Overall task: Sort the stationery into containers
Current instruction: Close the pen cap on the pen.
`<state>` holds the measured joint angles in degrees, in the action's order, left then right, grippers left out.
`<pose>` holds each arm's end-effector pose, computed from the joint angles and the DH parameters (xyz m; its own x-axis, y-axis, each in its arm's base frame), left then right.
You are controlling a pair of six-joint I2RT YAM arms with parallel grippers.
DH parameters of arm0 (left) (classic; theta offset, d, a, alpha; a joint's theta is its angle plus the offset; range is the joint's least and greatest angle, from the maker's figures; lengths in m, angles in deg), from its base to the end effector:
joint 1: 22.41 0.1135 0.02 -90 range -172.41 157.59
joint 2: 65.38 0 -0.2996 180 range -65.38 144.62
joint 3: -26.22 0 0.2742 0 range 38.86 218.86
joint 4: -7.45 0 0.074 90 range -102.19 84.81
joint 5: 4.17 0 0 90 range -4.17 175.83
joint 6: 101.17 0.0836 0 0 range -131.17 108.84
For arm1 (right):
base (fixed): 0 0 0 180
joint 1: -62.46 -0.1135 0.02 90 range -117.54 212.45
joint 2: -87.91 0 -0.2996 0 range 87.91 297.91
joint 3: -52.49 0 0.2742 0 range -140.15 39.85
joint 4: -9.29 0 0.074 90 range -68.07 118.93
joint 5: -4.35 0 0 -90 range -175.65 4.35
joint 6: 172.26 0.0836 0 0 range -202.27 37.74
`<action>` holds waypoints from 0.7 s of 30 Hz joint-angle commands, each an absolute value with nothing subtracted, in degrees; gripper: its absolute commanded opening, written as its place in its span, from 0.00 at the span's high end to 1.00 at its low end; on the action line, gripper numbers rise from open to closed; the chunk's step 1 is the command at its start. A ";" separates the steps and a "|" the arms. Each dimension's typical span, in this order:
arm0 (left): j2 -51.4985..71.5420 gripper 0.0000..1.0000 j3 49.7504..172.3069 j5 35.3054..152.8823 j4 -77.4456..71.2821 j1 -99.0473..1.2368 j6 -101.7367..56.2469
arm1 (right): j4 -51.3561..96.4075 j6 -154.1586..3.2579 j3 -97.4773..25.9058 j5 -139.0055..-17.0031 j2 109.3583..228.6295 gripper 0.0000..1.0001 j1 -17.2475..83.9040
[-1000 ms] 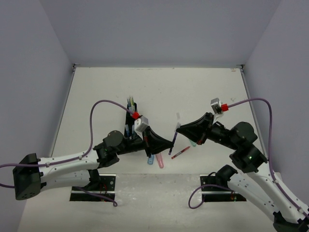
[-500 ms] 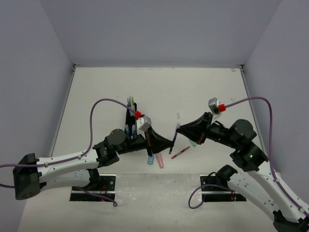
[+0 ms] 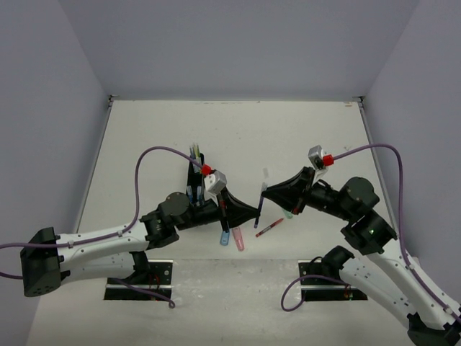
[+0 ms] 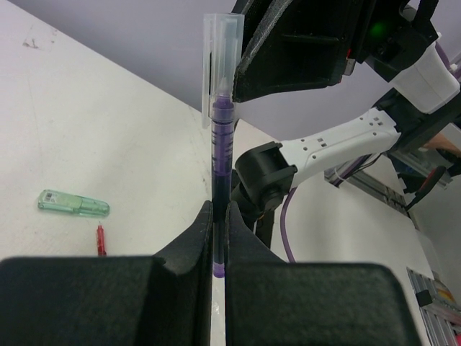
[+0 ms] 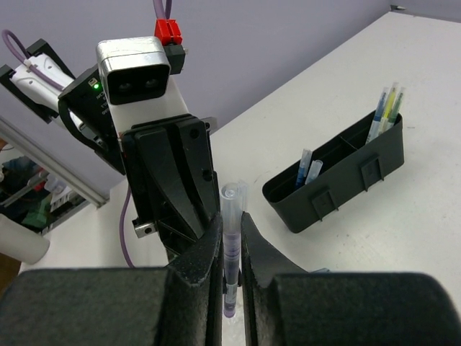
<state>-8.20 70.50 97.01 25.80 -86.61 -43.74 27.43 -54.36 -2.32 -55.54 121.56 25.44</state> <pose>0.1074 -0.2593 0.3189 -0.4859 -0.2084 -0.8488 0.8374 0.1673 -0.5204 0.1124 0.1373 0.3862 -0.3937 0.2101 -0.8949 -0.8335 0.3290 0.4439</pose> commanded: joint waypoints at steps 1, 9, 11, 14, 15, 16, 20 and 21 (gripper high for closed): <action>-8.96 1.00 73.58 92.86 34.80 -86.39 -44.04 | 29.58 -53.17 -1.46 -53.12 122.37 0.87 24.75; -9.01 1.00 73.58 93.95 34.63 -86.30 -42.81 | 28.93 -52.65 -1.81 -51.33 122.10 0.69 24.84; -8.85 1.00 73.49 94.31 34.63 -86.30 -42.81 | 28.57 -52.34 -1.70 -51.06 122.16 0.71 24.84; -8.43 1.00 73.45 94.93 34.89 -86.30 -43.03 | 27.21 -51.72 -1.50 -50.40 122.58 0.73 24.84; -8.22 1.00 73.57 95.31 35.02 -86.30 -43.11 | 26.91 -51.47 -1.50 -50.28 122.67 0.73 24.88; -7.96 1.00 73.69 95.74 35.10 -86.30 -43.16 | 26.59 -51.27 -1.64 -50.11 122.81 0.72 24.90; -7.03 1.00 74.08 96.96 35.16 -86.30 -43.18 | 25.30 -50.87 -2.33 -49.90 123.13 0.74 24.75; -6.84 1.00 74.15 97.13 35.16 -86.30 -43.20 | 25.04 -50.75 -2.52 -49.83 123.20 0.75 24.75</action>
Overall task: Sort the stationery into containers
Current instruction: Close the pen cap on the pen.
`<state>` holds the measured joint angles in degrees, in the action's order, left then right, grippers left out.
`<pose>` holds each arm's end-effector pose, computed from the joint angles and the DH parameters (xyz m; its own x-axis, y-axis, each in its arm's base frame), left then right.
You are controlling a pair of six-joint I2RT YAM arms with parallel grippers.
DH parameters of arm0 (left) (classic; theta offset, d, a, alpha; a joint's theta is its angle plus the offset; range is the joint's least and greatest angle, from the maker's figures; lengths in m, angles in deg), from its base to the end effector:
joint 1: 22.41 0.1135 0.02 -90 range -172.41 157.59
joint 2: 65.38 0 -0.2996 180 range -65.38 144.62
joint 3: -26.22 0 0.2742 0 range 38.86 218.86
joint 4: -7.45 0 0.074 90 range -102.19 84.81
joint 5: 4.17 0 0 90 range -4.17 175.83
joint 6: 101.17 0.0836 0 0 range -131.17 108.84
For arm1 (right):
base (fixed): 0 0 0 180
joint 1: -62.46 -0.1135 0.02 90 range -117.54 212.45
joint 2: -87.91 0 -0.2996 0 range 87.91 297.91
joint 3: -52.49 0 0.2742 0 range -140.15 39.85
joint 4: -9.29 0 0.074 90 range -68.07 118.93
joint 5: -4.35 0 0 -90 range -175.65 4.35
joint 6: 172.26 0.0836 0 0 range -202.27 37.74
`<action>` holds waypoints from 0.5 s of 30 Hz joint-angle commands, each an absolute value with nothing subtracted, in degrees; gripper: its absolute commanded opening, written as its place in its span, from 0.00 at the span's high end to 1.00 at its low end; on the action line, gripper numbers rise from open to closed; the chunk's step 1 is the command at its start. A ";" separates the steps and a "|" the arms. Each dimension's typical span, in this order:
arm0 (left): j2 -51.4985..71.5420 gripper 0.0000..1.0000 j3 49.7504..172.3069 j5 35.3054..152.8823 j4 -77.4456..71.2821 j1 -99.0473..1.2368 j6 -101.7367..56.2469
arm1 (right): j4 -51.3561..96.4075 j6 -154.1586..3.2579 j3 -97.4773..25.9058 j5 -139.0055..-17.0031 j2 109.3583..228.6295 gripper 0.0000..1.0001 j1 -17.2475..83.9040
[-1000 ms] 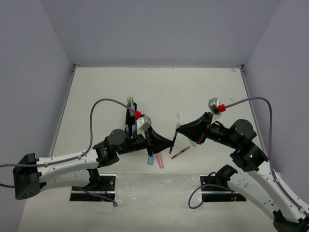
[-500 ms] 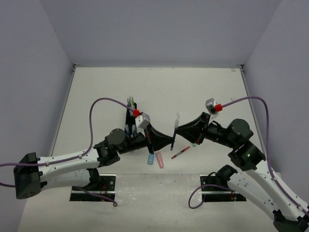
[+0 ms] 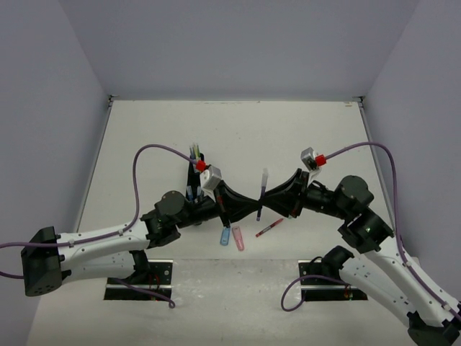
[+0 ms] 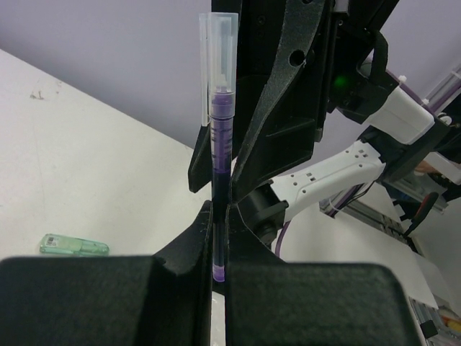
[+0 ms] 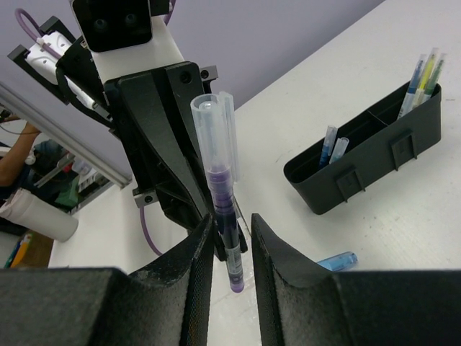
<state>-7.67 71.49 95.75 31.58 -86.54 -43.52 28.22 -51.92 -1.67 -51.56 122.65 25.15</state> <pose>0.1096 -0.2590 0.3394 -0.4390 -0.3028 -0.8460 0.8583 0.1373 -0.4945 0.1113 0.1437 0.3766 -0.4729 0.1656 -0.8654 -0.8214 0.2727 0.5010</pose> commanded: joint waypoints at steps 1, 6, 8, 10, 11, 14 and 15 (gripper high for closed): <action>-6.66 1.00 74.22 97.29 35.16 -86.30 -43.23 | 24.79 -50.64 -2.71 -49.76 123.27 0.76 24.75; -5.87 1.00 74.46 97.73 34.91 -86.30 -43.47 | 23.50 -50.15 -2.82 -49.06 123.37 0.90 24.75; -5.68 1.00 75.16 97.44 34.15 -86.30 -43.57 | 23.20 -50.01 -2.55 -48.91 123.16 0.98 24.69; -5.36 0.87 75.68 97.43 33.14 -86.30 -43.60 | 22.55 -49.75 -2.25 -48.99 122.81 1.00 24.66; -5.06 0.82 75.87 97.88 33.25 -86.30 -43.63 | 22.47 -49.56 -2.25 -49.14 122.55 1.00 24.66; -4.03 0.71 76.48 99.89 34.10 -86.30 -43.95 | 22.27 -49.22 -2.43 -49.25 122.02 1.00 24.66; -3.46 0.71 76.65 100.64 34.45 -86.30 -43.95 | 21.42 -49.22 -2.66 -48.86 122.02 1.00 24.66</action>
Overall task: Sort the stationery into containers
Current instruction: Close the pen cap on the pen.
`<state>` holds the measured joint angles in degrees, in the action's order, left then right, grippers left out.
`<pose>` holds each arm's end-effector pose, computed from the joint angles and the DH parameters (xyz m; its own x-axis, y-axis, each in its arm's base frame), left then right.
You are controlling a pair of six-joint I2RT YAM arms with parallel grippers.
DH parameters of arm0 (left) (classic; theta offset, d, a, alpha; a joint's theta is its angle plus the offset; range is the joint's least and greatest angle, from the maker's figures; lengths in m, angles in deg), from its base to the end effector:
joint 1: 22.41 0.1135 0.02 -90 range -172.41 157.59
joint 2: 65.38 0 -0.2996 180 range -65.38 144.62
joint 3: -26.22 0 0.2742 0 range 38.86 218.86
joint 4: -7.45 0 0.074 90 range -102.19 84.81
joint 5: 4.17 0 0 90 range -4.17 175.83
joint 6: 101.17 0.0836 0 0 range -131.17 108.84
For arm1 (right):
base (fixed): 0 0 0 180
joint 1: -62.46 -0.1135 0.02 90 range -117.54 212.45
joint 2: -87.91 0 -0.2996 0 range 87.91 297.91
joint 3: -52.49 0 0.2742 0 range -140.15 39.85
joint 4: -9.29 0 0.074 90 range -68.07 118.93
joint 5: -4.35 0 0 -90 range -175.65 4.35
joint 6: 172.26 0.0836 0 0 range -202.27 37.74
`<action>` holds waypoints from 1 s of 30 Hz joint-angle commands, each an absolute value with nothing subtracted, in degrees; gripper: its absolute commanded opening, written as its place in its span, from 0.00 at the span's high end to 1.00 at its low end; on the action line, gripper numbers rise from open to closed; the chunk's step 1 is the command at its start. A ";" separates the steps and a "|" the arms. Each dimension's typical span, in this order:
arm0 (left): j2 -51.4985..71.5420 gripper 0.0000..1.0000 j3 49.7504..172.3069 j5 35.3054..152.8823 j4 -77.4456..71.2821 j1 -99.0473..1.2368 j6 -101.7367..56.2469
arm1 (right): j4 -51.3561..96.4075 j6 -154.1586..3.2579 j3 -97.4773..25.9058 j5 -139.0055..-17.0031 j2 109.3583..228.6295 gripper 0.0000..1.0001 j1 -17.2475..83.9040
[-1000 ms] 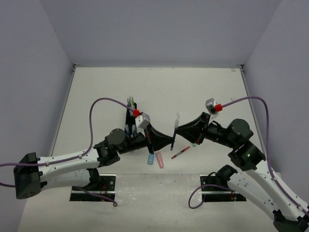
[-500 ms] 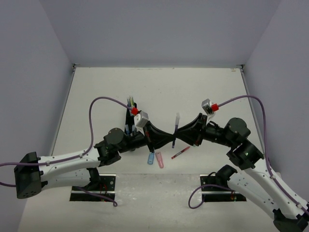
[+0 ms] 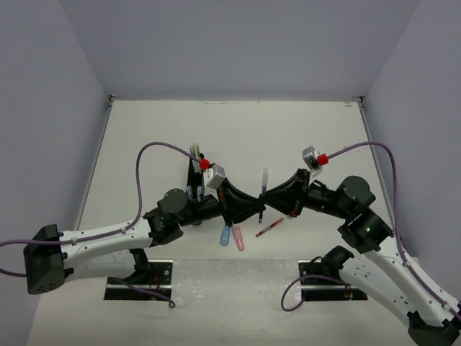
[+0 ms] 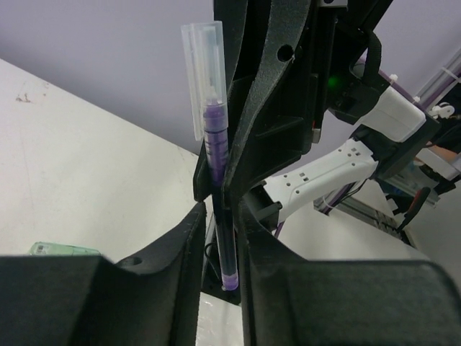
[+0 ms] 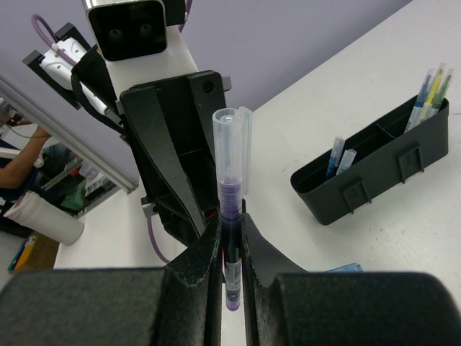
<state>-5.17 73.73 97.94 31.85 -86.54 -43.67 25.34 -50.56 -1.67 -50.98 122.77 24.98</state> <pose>0.1113 -0.2696 0.3448 -0.4462 -0.2838 -0.8487 0.8651 0.1059 -0.4903 0.1103 0.1445 0.3835 -0.4615 0.1907 -0.8664 -0.8329 0.2431 0.4972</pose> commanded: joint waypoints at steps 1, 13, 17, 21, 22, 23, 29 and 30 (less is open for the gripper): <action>-2.88 0.72 76.80 101.21 34.77 -86.30 -44.07 | 20.95 -49.20 -2.86 -48.63 122.04 1.00 24.64; -2.04 1.00 77.19 103.79 36.56 -86.34 -43.90 | 24.39 -51.09 -3.24 -51.17 120.43 0.61 24.54; -4.20 1.00 76.98 104.02 34.10 -86.30 -42.36 | 30.11 -54.98 -6.45 -56.43 118.92 0.32 24.49; -4.60 1.00 76.92 104.09 33.22 -86.32 -41.84 | 34.98 -57.63 -11.96 -60.78 119.59 0.23 24.49; -4.36 1.00 76.92 104.40 33.23 -86.39 -41.85 | 35.94 -57.97 -12.99 -61.24 120.14 0.22 24.49; -4.07 1.00 76.96 104.69 33.31 -86.39 -41.93 | 36.35 -58.46 -14.09 -61.52 120.71 0.22 24.49; -2.51 1.00 77.56 106.50 33.33 -86.41 -41.86 | 37.77 -60.56 -18.96 -61.73 124.03 0.24 24.49; -2.43 1.00 77.65 106.52 33.17 -86.39 -41.76 | 37.72 -60.61 -19.26 -61.21 124.54 0.26 24.49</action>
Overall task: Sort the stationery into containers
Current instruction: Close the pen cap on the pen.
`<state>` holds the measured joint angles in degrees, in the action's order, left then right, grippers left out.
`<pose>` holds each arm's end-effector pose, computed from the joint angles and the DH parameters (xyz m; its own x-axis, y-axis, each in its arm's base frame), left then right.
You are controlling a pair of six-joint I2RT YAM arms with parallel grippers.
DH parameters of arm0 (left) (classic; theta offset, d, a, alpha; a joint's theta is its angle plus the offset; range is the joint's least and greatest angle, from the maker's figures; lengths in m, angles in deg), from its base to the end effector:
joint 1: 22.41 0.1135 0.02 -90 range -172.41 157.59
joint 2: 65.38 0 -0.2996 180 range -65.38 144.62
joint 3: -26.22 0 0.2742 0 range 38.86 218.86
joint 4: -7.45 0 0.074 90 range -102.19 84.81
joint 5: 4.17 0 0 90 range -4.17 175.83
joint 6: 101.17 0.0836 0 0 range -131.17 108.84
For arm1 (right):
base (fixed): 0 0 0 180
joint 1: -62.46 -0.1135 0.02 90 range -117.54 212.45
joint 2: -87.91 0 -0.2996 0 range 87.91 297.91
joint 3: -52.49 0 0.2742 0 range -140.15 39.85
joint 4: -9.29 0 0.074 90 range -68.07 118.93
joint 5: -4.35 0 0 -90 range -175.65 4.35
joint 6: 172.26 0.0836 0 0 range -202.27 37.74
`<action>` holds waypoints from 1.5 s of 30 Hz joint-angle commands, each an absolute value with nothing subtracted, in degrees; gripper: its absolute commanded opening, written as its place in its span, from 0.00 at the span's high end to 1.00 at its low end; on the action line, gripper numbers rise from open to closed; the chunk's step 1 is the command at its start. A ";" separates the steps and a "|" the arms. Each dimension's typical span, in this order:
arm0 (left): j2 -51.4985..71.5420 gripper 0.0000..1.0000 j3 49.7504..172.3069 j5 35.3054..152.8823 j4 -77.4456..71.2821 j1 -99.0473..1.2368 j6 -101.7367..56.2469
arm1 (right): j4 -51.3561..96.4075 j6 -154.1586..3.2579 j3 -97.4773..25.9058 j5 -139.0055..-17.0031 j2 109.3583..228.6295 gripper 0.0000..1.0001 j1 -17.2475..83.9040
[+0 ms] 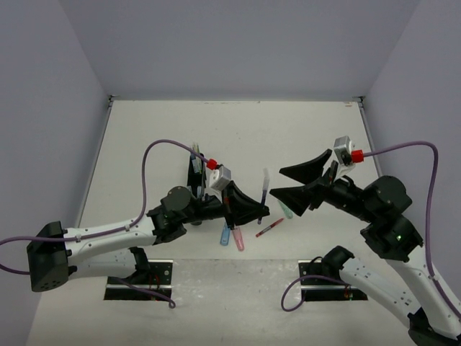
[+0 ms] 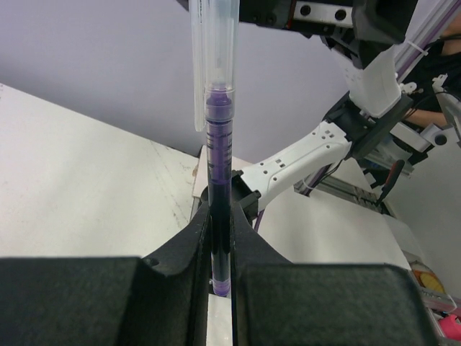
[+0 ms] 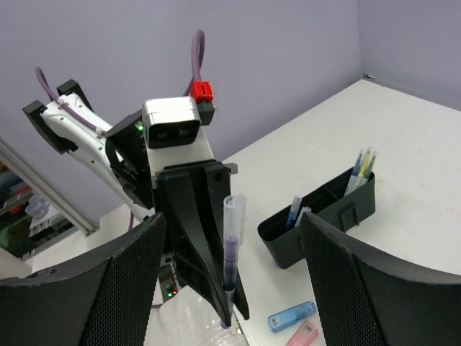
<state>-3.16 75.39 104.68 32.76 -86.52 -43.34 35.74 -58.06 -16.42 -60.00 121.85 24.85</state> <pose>0.1054 -0.2791 0.3492 -0.4482 -0.2305 -0.8637 0.8867 0.0076 -0.4622 0.0919 0.1165 0.4601 -0.2575 0.2681 -0.9283 -0.8592 0.3760 0.3469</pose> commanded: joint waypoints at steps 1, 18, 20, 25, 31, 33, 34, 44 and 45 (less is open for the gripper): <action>-2.39 1.00 77.68 106.44 32.98 -86.39 -41.64 | 37.68 -60.69 -19.57 -60.70 125.12 0.28 24.49; -1.70 1.00 78.74 103.56 29.27 -86.39 -40.15 | 35.59 -59.80 -17.62 -55.63 127.90 0.66 24.49; -1.66 1.00 78.76 103.20 29.23 -86.39 -40.17 | 35.52 -59.70 -16.99 -55.50 127.75 0.65 24.49; -1.56 1.00 79.04 102.87 29.18 -86.39 -40.17 | 34.73 -59.08 -15.28 -55.13 127.04 0.62 24.49; -1.28 1.00 79.11 102.62 29.30 -86.39 -40.46 | 34.67 -59.09 -15.02 -54.62 126.94 0.79 24.49; -1.19 1.00 79.11 102.66 29.32 -86.39 -40.52 | 34.71 -59.15 -15.08 -54.66 126.97 0.82 24.49; -1.16 1.00 79.11 102.69 29.29 -86.39 -40.52 | 34.74 -59.15 -15.08 -54.69 127.01 0.83 24.49; -2.01 1.00 79.22 101.92 29.04 -86.39 -40.35 | 34.43 -59.34 -14.05 -53.92 126.99 1.00 24.49; -2.28 1.00 79.27 101.65 28.88 -86.39 -40.35 | 34.48 -59.40 -13.84 -53.92 126.88 1.00 24.49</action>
